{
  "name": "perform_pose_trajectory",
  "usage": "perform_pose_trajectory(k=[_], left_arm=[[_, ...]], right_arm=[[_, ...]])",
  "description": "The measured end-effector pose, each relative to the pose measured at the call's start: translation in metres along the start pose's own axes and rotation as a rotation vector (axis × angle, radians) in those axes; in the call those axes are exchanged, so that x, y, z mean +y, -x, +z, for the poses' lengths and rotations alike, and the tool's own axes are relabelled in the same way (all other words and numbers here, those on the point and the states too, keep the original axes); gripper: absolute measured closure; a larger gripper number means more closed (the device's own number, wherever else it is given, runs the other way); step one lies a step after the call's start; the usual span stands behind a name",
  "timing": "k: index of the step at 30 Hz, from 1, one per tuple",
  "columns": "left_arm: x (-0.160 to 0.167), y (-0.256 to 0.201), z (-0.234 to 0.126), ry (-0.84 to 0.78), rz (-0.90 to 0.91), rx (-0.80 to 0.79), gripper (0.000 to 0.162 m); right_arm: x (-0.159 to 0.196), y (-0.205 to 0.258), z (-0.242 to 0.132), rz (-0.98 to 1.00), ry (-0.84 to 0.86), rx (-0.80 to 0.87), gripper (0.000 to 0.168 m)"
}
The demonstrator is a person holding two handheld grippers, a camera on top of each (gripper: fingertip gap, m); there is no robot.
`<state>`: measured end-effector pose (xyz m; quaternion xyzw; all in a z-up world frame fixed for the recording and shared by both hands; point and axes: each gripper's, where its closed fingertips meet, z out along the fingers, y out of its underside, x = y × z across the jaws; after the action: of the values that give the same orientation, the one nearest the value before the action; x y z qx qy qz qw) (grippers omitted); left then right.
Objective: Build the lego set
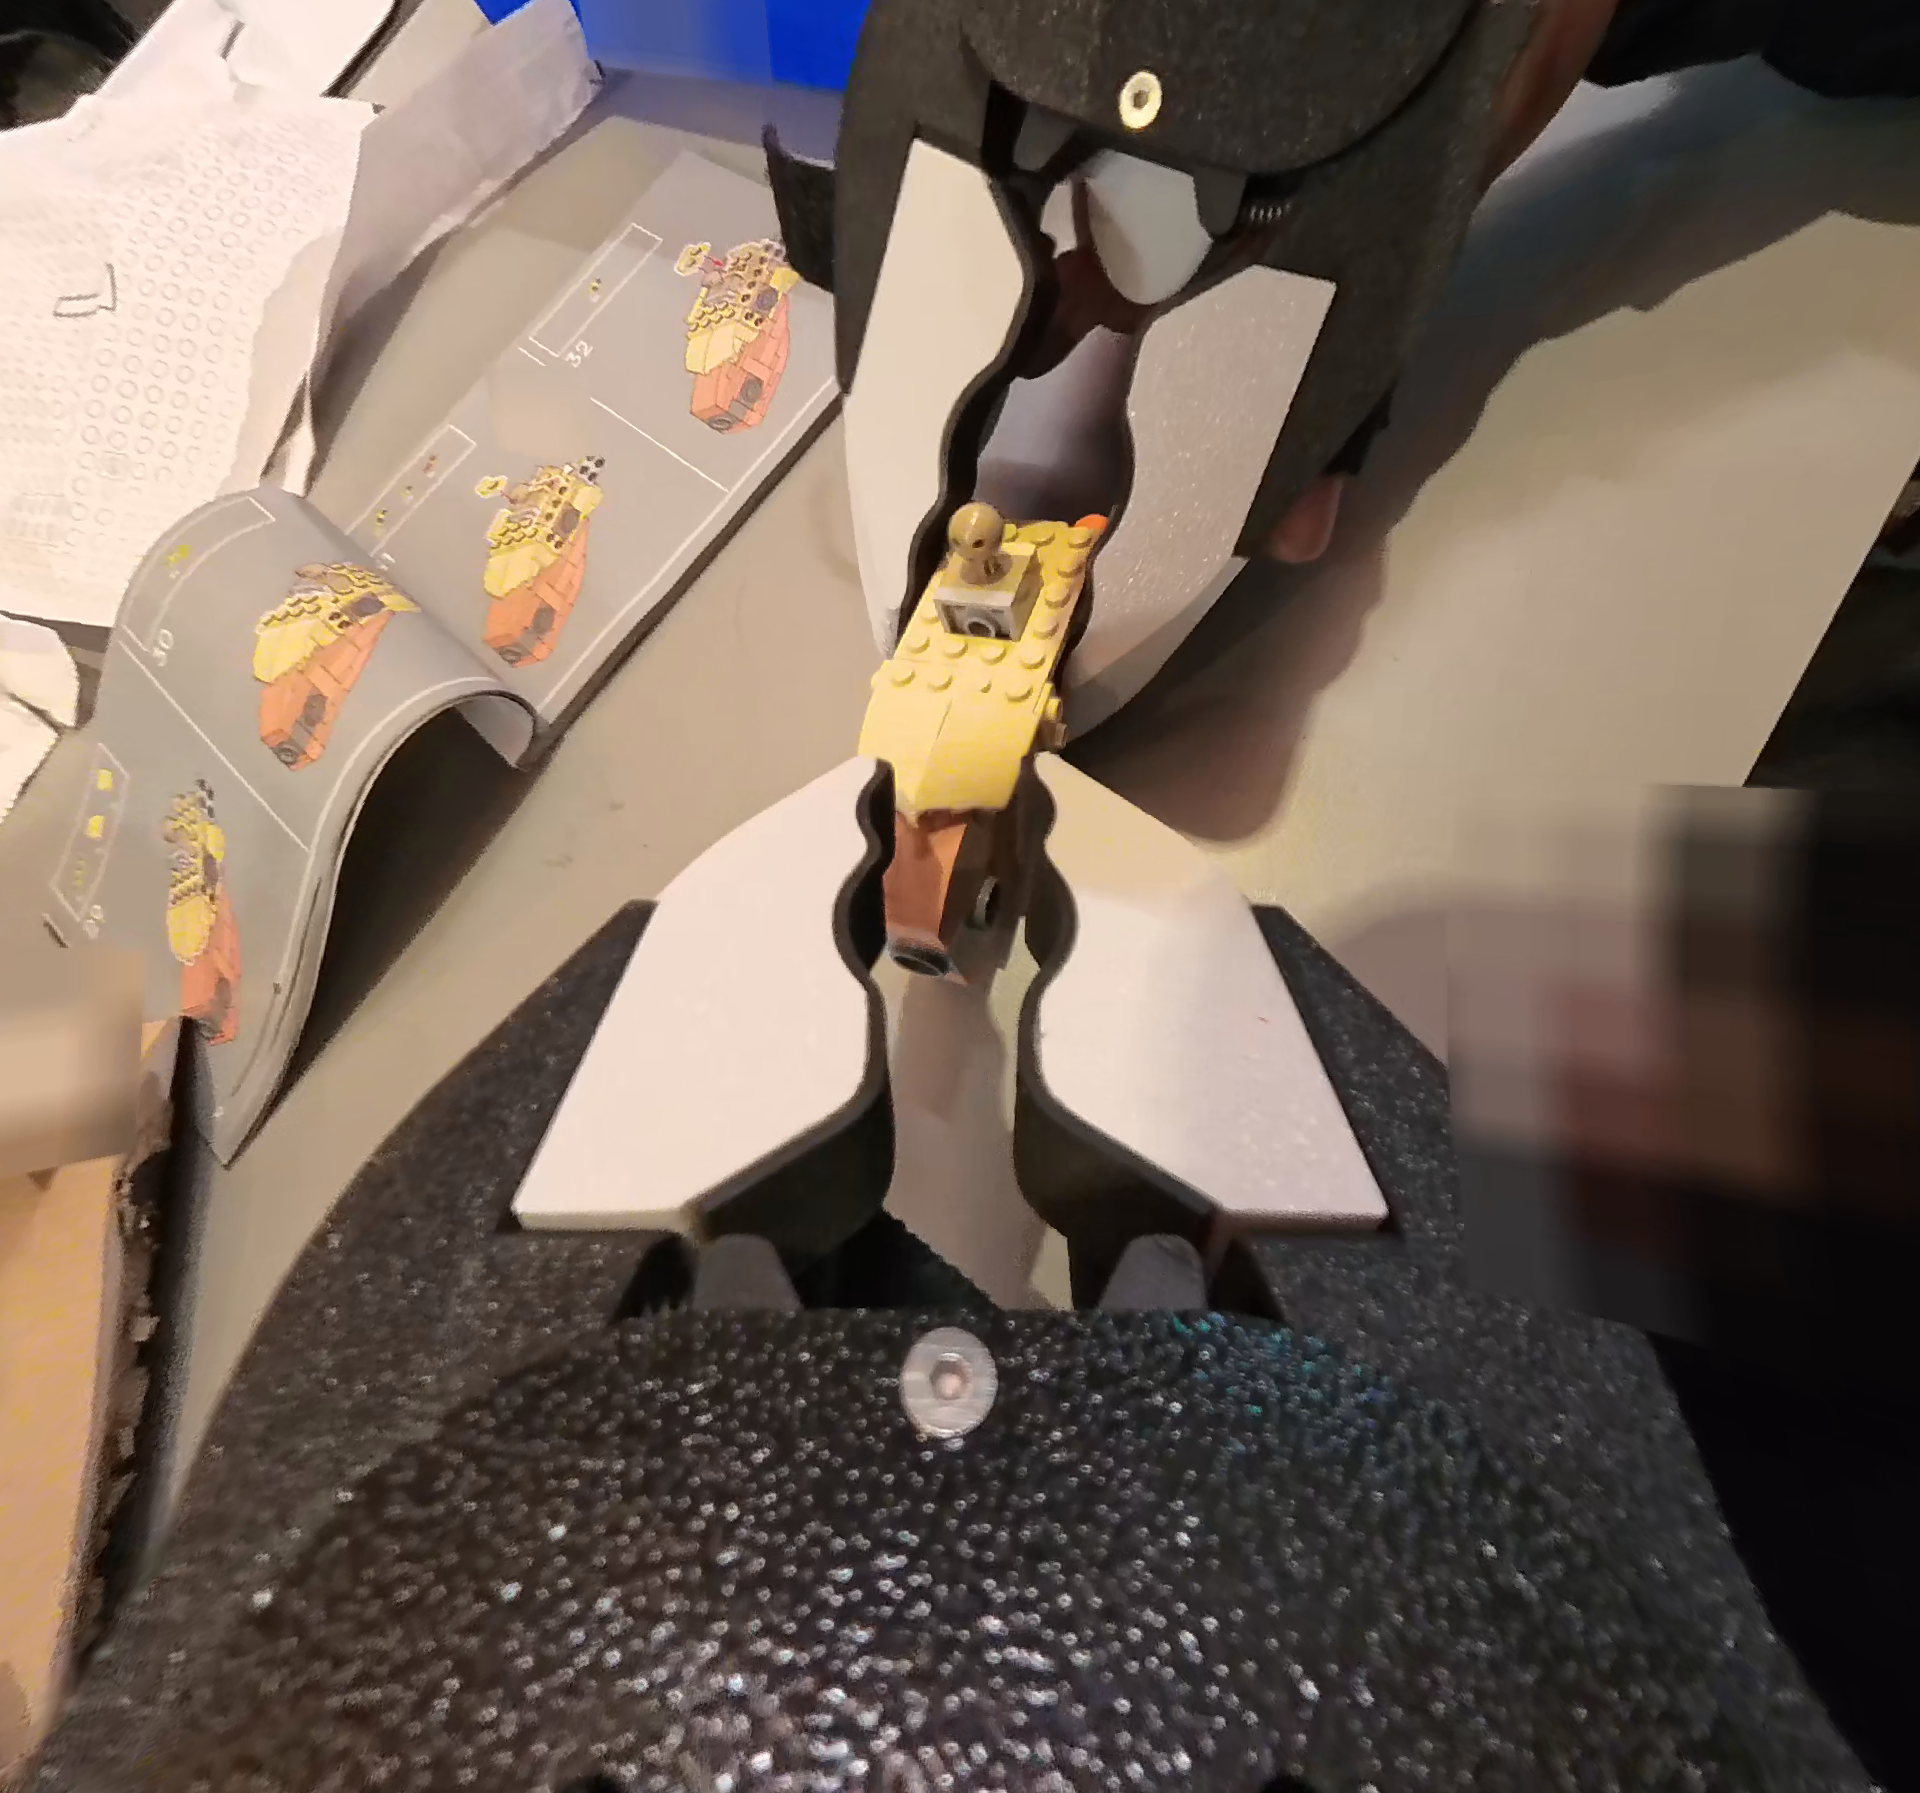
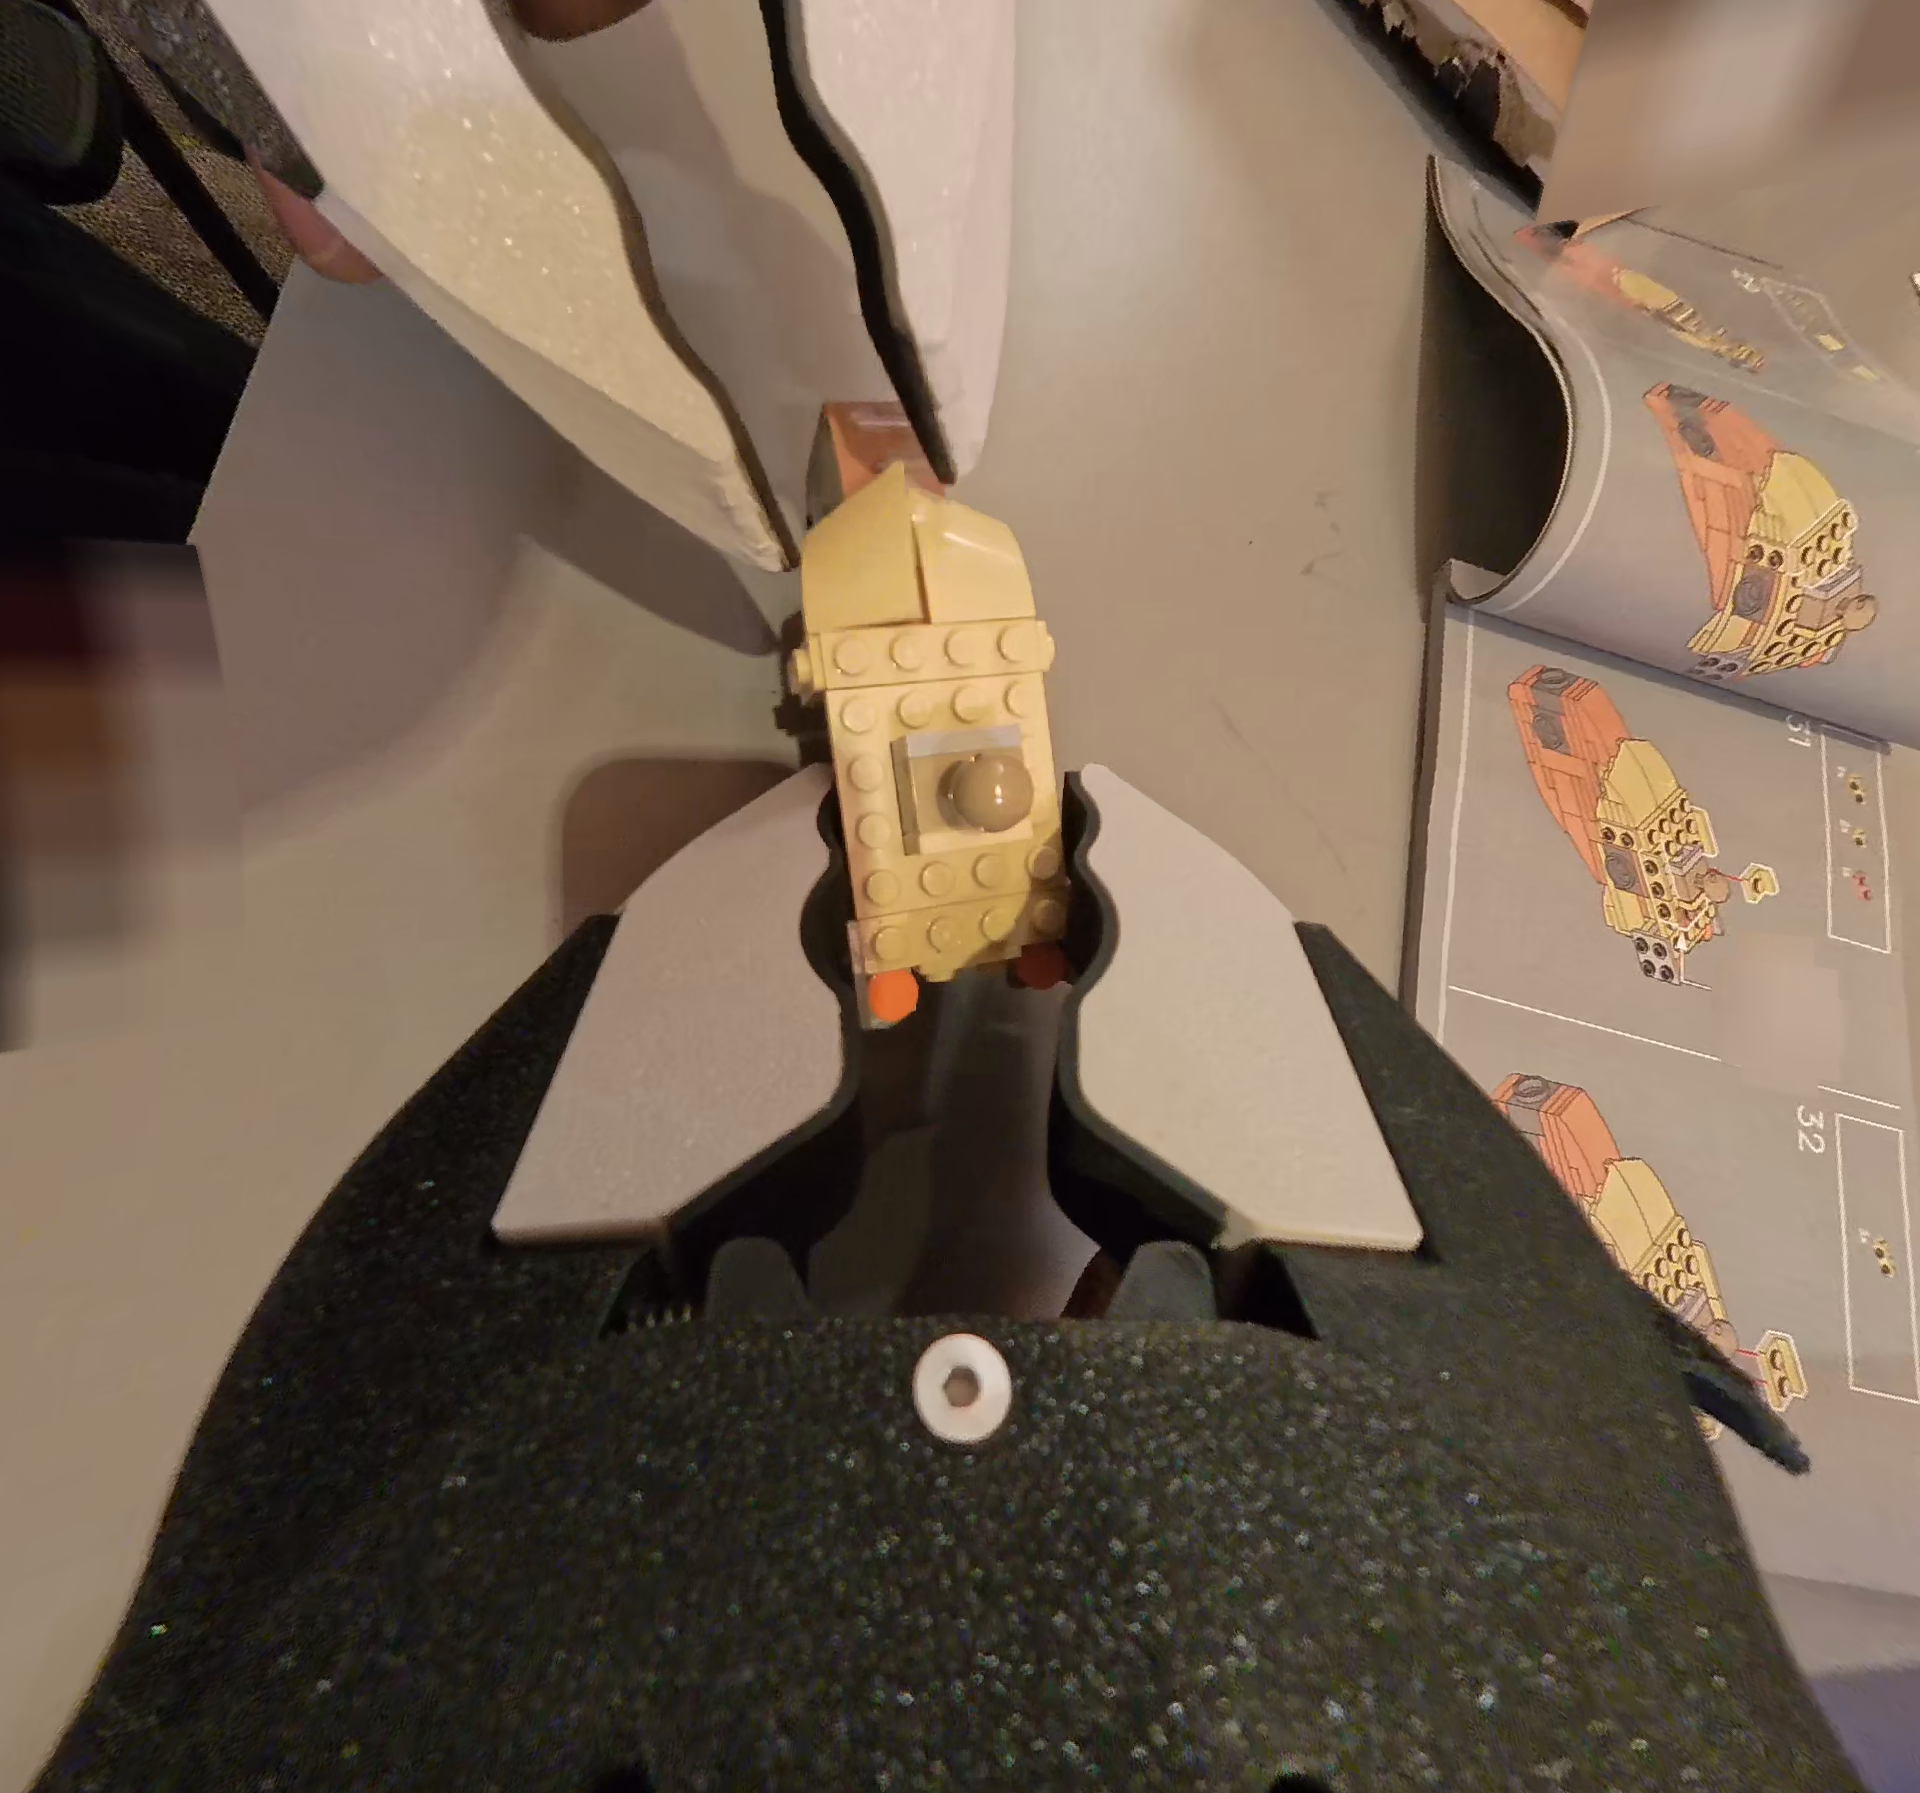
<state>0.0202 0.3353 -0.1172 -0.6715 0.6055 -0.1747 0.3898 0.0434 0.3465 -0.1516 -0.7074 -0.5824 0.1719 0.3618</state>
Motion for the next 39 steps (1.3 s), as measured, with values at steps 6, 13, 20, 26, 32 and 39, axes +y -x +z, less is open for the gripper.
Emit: perform_pose_trajectory(k=[6,13,20,26,32,39], left_arm=[[-0.0020,-0.0024,0.0021,0.012,0.100,-0.035,0.144],[-0.0025,-0.0018,0.0022,0.039,0.173,-0.065,0.145],[-0.0001,-0.0040,0.0009,0.097,0.115,-0.028,0.145],[0.0006,-0.0053,0.0000,0.109,0.005,0.027,0.145],[0.0004,-0.0068,-0.0006,0.111,-0.047,0.058,0.143],[0.0000,-0.0089,0.0009,0.108,-0.046,0.066,0.142]], right_arm=[[0.0000,0.0001,0.0000,0.003,-0.001,-0.001,0.130],[0.0006,0.0000,0.0000,0.004,0.000,-0.002,0.130],[-0.0019,0.0001,-0.0009,-0.015,-0.004,0.013,0.130],[-0.0025,0.0008,-0.0011,-0.044,0.002,0.033,0.130],[-0.0037,0.0028,-0.0017,-0.050,-0.001,0.032,0.130],[-0.0043,0.0037,-0.0023,-0.048,-0.004,0.027,0.130]])
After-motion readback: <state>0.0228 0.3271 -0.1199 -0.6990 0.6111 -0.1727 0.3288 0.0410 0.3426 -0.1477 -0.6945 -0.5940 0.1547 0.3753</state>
